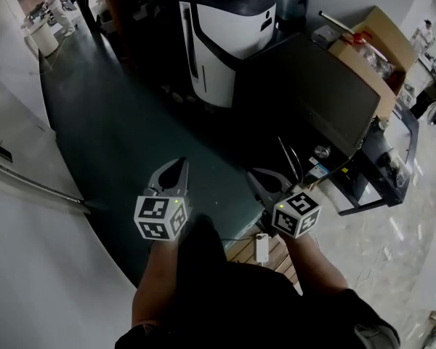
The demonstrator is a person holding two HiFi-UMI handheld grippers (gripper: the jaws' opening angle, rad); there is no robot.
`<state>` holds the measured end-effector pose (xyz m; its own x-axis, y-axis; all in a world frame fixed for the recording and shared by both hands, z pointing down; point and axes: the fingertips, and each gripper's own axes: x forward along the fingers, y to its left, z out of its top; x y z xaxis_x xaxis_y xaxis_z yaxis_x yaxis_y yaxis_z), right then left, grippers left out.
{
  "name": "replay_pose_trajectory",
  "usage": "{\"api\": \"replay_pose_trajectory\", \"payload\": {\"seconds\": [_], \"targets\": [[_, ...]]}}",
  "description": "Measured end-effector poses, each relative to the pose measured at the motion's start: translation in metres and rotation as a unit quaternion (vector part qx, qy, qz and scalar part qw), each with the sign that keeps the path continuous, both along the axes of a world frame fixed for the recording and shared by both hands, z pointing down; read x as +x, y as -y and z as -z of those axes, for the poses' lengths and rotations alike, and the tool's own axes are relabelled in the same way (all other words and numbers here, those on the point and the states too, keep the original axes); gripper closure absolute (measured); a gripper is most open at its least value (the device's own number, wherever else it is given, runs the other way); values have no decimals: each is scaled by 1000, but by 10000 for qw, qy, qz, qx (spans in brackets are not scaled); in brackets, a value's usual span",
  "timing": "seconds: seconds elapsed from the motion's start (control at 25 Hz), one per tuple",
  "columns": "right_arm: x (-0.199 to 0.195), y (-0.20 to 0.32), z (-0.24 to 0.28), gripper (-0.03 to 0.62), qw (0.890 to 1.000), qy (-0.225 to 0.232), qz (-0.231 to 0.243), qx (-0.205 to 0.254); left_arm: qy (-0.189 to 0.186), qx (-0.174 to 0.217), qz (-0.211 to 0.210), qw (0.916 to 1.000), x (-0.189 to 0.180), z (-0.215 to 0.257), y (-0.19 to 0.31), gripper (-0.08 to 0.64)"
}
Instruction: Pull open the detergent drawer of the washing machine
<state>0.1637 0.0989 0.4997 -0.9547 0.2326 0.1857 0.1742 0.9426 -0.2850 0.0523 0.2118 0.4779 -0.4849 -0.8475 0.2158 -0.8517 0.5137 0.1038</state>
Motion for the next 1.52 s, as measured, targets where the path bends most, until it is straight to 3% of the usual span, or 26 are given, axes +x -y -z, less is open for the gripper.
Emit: {"api": "replay_pose_trajectory", "payload": {"seconds": [0.32,0.6,0.96,1.52], "targets": [[-120,7,31,591,9990,-405,-5,198,105,-3,-206,9997,-126,35,7,549],[-201,21,103,591,9995,-193,-193,188,57,-45,-169,9998,-220,89,12,549],[-225,69,90,591,9971,-425,-621,-117,-271,-154,-510,9982,-252,84,67,549],[-248,228,70,591,9897,-443,-1263,-512,-294,-402,-1148,9921,-279,87,235,549]]}}
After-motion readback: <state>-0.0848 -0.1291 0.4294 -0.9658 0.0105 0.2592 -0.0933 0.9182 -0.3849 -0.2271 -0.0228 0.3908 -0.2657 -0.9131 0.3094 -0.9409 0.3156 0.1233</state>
